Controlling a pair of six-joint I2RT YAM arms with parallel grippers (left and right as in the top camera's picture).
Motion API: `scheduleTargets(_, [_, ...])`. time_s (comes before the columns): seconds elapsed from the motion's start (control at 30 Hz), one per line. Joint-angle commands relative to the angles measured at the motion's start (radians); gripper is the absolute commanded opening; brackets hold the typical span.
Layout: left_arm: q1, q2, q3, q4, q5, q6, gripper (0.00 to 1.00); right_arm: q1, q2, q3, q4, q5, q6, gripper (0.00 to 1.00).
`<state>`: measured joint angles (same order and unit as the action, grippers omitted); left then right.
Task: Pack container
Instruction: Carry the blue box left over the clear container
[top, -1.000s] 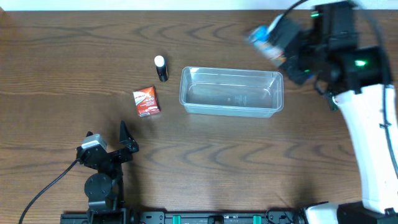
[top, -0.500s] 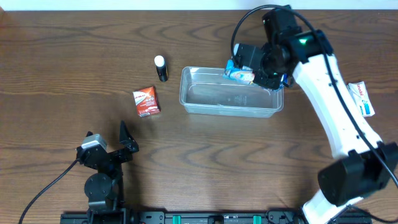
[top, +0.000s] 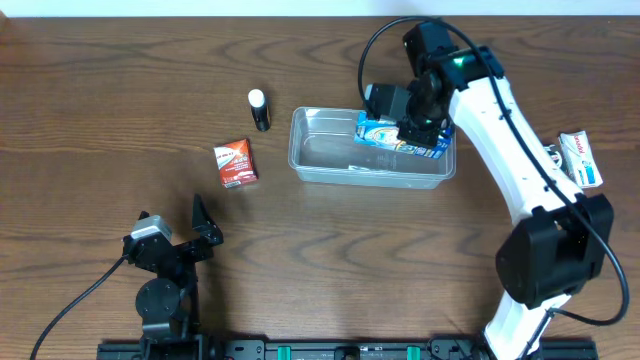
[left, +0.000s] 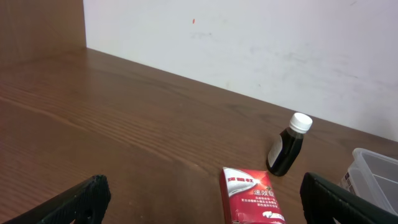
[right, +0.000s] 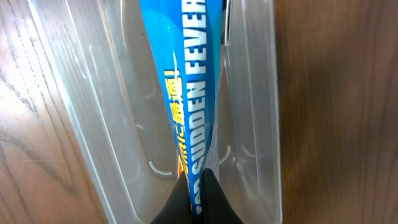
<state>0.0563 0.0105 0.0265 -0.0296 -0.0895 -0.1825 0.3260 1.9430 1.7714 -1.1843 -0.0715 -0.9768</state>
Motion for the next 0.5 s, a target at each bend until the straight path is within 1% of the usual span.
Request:
scheduleTargets(0.0, [0.002, -0.006, -0.023, -0.034, -0.027, 0.006, 0.98, 0.009, 0.023, -0.001, 0.004, -0.004, -0.072, 0.01])
scheduleTargets(0.17, [0.002, -0.006, -0.023, -0.034, -0.027, 0.006, 0.98, 0.009, 0.052, -0.002, 0.011, -0.003, -0.137, 0.01])
scheduleTargets(0.47, [0.002, -0.006, -0.023, -0.034, -0.027, 0.006, 0.98, 0.008, 0.085, -0.002, 0.065, 0.017, -0.138, 0.01])
